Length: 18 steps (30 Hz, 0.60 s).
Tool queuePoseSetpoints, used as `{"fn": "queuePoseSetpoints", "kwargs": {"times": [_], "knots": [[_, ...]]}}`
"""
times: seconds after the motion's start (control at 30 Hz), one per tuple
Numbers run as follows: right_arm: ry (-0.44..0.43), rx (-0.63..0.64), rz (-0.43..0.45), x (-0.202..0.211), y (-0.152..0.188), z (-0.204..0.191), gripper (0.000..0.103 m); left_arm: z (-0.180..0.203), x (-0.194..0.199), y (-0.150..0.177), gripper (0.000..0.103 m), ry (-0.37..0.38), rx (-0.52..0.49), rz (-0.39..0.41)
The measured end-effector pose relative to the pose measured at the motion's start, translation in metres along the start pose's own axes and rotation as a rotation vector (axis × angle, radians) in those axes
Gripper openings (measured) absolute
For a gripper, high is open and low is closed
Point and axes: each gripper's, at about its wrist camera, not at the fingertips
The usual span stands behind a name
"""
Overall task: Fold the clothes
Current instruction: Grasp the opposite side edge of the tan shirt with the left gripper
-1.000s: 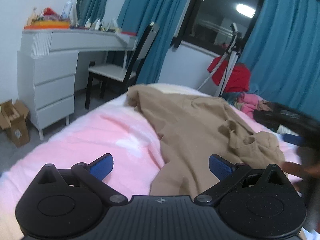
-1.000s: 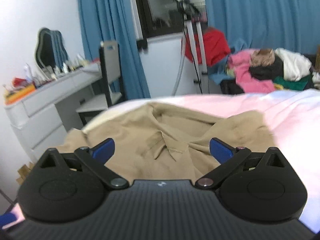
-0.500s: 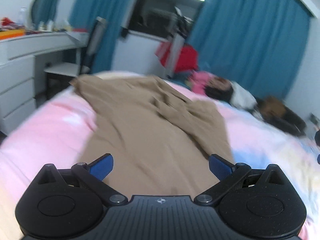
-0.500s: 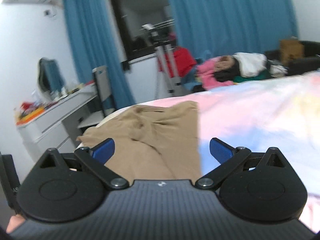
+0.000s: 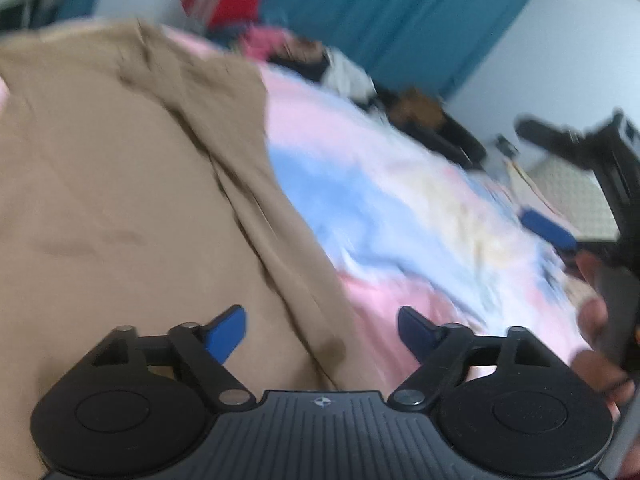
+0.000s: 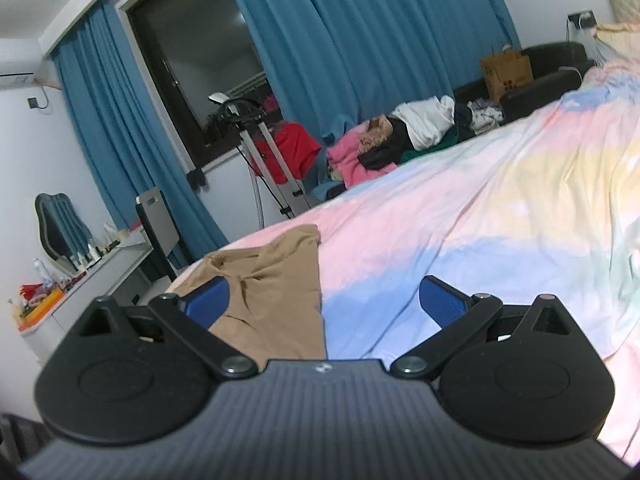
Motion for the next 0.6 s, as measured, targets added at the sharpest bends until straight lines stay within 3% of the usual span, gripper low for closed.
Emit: {"fn": "queuePoseSetpoints", "kwargs": {"times": [0.1, 0.2, 0.27, 0.43, 0.6], "knots": [[-0.004, -0.031, -0.021, -0.005, 0.001, 0.009, 0.103, -0.005, -0.021, 0.008, 0.064, 0.079, 0.043, -0.075], [-0.008, -0.061, -0.041, -0.011, 0.001, 0.019, 0.103, -0.011, -0.033, 0.010, 0.057, 0.094, 0.057, -0.092], [-0.010, -0.080, -0.055, -0.014, 0.002, 0.025, 0.103, -0.016, -0.040, 0.010, 0.039, 0.092, 0.072, -0.101], [0.001, -0.075, -0.105, -0.022, 0.007, 0.025, 0.103, -0.027, -0.041, 0.010, 0.015, 0.109, 0.136, -0.079], [0.015, -0.069, -0.150, -0.029, 0.013, 0.024, 0.103, -0.028, -0.027, 0.003, 0.004, 0.161, 0.169, -0.045]]}}
Point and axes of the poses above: each gripper's, at about its wrist camera, not at the fingertips, and x roughly against the way its jaws point, z to its right, y to its underside, and after that the axes turned 1 degree about -z, right-handed
